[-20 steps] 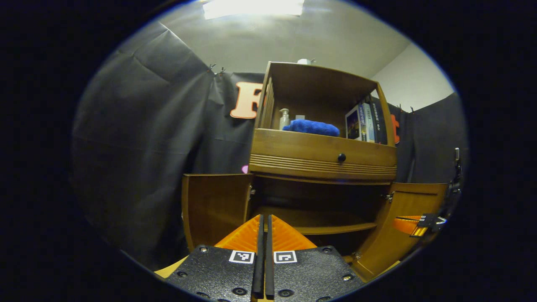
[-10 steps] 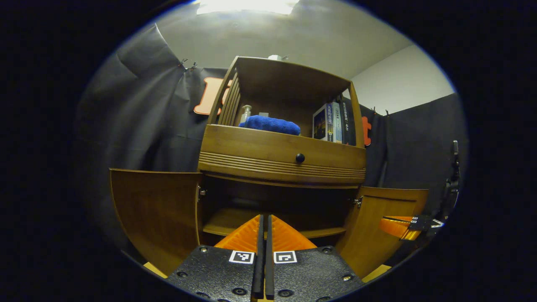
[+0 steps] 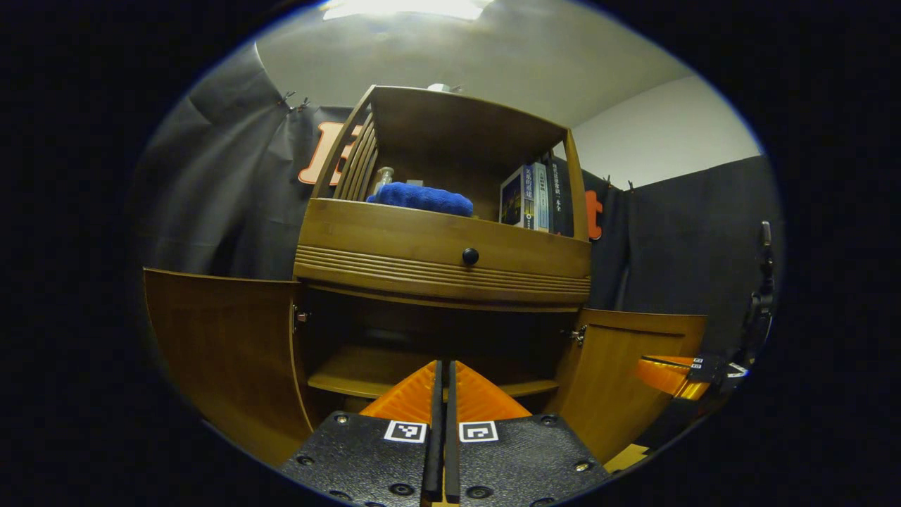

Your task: Open the right door of the double-door shoe cabinet with the right hand, and open the left door with the left hand.

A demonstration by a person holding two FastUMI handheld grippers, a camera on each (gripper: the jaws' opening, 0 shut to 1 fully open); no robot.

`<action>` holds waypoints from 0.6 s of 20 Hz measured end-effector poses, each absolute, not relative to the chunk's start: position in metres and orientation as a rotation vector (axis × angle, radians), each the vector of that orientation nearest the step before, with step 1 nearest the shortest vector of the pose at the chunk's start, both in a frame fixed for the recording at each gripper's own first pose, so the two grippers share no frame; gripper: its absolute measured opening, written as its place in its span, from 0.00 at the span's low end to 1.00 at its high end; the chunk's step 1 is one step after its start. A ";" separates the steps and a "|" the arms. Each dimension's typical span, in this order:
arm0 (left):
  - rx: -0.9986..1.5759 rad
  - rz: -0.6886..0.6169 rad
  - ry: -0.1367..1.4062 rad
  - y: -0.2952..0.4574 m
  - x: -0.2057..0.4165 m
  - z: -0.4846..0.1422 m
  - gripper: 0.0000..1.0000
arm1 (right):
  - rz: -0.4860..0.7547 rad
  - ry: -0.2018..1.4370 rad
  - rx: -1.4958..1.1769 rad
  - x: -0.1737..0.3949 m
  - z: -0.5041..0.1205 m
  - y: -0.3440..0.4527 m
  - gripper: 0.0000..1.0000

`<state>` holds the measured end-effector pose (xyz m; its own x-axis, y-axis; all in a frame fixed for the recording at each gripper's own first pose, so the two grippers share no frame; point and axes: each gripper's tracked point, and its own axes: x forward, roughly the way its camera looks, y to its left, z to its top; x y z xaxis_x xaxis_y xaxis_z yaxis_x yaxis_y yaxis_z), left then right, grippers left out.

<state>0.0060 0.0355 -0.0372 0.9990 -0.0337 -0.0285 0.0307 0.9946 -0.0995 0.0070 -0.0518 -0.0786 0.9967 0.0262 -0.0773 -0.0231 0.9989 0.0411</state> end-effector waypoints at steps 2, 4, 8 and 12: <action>-0.100 -0.037 0.033 0.033 0.007 -0.039 0.03 | 0.017 0.077 0.039 0.006 -0.078 -0.055 0.02; -0.103 -0.043 0.033 0.031 0.009 -0.040 0.03 | 0.014 0.079 0.037 0.005 -0.077 -0.056 0.03; -0.104 -0.050 0.036 0.028 0.012 -0.042 0.03 | 0.007 0.071 0.030 0.005 -0.074 -0.057 0.04; -0.104 -0.055 0.038 0.034 0.012 -0.050 0.03 | 0.007 0.072 0.025 0.003 -0.073 -0.057 0.08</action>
<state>0.0116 0.0337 -0.0499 0.9978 -0.0572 -0.0349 0.0533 0.9931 -0.1043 0.0028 -0.0568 -0.0730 0.9974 0.0082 -0.0720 -0.0063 0.9997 0.0257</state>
